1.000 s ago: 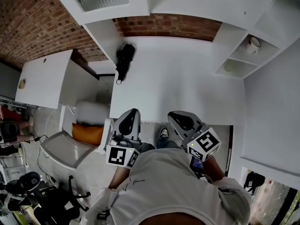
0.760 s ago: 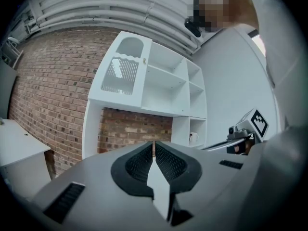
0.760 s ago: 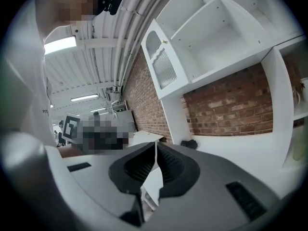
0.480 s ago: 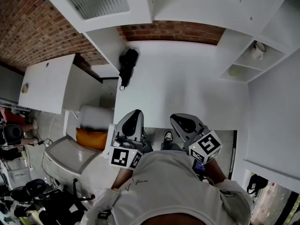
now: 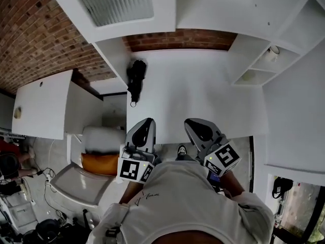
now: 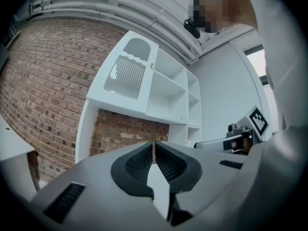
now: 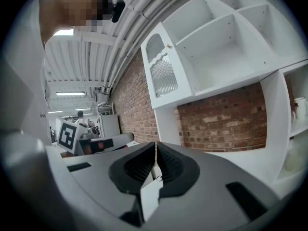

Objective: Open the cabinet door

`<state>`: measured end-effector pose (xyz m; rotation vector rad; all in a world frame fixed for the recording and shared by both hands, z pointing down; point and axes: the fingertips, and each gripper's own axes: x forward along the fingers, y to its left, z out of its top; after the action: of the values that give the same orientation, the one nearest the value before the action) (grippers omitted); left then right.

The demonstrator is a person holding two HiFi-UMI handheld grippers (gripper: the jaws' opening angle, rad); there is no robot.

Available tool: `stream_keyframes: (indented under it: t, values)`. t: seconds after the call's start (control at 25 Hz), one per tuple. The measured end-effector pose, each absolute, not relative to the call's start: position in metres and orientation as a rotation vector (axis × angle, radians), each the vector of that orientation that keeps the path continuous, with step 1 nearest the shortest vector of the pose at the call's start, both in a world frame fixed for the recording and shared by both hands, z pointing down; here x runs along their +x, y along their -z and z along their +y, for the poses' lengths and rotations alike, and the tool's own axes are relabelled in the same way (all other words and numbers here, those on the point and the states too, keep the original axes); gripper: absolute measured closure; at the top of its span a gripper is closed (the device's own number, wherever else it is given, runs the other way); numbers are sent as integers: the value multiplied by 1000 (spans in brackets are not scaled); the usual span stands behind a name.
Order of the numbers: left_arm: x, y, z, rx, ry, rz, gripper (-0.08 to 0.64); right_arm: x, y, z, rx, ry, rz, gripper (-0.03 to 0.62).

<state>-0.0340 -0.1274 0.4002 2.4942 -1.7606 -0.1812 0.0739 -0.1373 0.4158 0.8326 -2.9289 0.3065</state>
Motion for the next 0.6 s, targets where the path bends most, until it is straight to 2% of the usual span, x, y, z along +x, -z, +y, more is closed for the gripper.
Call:
stream_keyframes:
  t: [0.32, 0.6]
  values:
    - [-91, -393, -135, 2581, 223, -1634, 532, 24, -399, -145, 1055, -260, -2870, 565]
    - [-127, -391, -134, 2645, 209, -1532, 532, -5, -364, -161, 1141, -87, -2831, 565]
